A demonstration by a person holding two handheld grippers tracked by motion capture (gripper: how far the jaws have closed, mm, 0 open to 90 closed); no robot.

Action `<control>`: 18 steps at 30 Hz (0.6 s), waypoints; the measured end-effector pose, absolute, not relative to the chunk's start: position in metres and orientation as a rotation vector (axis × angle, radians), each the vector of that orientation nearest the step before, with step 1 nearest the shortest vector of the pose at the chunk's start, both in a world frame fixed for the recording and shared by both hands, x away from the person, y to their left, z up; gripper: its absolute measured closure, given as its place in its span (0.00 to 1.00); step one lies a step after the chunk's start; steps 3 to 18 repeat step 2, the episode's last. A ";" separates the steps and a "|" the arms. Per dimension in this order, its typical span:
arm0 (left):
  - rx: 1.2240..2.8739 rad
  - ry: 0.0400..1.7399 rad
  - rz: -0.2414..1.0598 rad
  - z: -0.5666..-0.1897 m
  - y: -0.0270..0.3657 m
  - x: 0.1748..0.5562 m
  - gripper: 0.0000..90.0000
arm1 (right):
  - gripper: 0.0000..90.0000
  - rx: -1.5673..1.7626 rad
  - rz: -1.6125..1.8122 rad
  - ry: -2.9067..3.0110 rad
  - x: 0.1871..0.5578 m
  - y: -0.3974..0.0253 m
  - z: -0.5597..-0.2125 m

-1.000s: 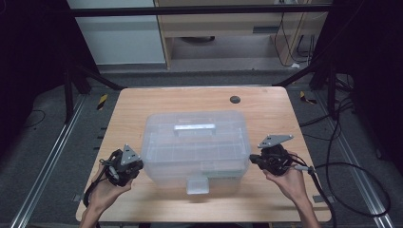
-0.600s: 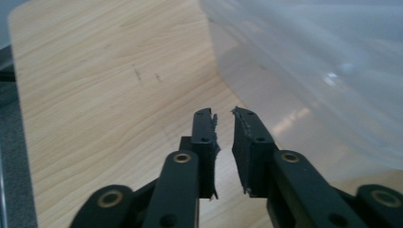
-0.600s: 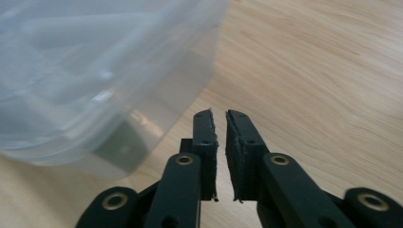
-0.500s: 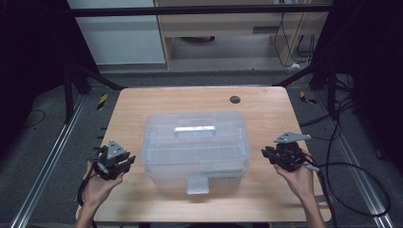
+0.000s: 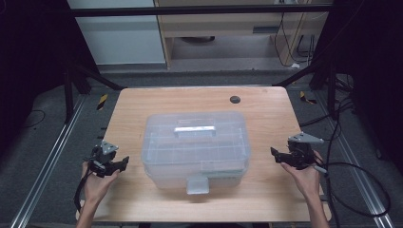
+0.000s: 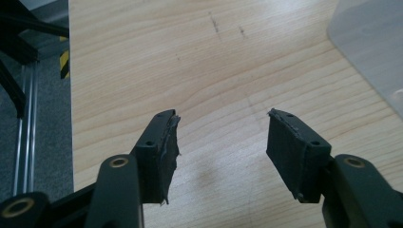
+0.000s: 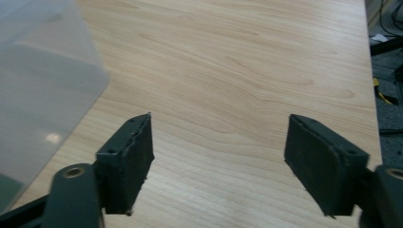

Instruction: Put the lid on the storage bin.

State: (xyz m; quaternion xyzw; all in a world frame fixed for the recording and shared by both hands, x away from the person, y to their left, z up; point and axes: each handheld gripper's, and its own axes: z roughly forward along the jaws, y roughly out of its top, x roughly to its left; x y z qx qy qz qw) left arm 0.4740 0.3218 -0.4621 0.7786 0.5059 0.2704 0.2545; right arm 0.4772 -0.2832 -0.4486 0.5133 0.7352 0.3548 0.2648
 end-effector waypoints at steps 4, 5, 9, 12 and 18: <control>2.113 1.385 0.734 -0.464 0.324 0.475 0.46 | 0.24 1.424 0.968 1.965 0.478 -0.287 -0.452; 2.113 1.385 0.734 -0.464 0.324 0.475 0.46 | 0.24 1.424 0.968 1.965 0.478 -0.287 -0.452; 2.113 1.385 0.734 -0.464 0.324 0.475 0.46 | 0.24 1.424 0.968 1.965 0.478 -0.287 -0.452; 2.113 1.385 0.734 -0.464 0.324 0.475 0.46 | 0.24 1.424 0.968 1.965 0.478 -0.287 -0.452; 2.113 1.385 0.734 -0.464 0.324 0.475 0.46 | 0.24 1.424 0.968 1.965 0.478 -0.287 -0.452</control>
